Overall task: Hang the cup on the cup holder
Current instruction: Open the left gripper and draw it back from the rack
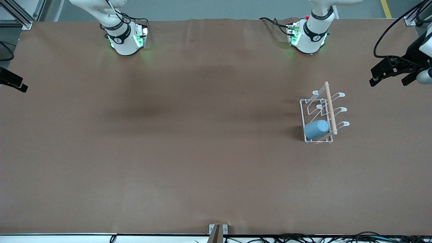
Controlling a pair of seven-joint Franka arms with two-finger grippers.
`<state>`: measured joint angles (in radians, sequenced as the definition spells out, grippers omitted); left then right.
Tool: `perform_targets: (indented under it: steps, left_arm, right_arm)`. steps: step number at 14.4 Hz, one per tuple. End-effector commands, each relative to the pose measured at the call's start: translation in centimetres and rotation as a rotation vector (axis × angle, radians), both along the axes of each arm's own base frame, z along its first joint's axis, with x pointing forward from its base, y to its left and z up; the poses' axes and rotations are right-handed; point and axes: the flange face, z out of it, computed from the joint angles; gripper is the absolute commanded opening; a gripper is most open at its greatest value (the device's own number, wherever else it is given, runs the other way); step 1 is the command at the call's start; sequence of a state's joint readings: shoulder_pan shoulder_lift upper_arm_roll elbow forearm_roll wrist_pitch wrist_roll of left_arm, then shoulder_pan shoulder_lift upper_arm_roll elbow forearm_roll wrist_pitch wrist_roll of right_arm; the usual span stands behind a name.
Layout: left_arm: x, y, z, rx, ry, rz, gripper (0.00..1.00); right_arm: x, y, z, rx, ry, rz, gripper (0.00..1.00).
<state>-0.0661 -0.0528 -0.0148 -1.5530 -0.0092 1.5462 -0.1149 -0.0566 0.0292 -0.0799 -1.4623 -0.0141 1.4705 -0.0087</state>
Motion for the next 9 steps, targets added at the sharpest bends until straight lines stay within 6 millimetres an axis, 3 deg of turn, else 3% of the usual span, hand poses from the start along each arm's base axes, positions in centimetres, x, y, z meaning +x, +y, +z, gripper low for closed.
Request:
perform_targets:
  steps: [1, 9]
  left_arm:
    - [-0.28, -0.63, 0.02, 0.016, 0.020, 0.022, 1.00]
    - [-0.12, -0.87, -0.33, 0.019, 0.014, 0.016, 1.00]
  right_arm:
    - [-0.60, -0.13, 0.56, 0.015, -0.008, 0.005, 1.00]
    - [-0.58, -0.18, 0.54, 0.018, -0.007, 0.002, 1.00]
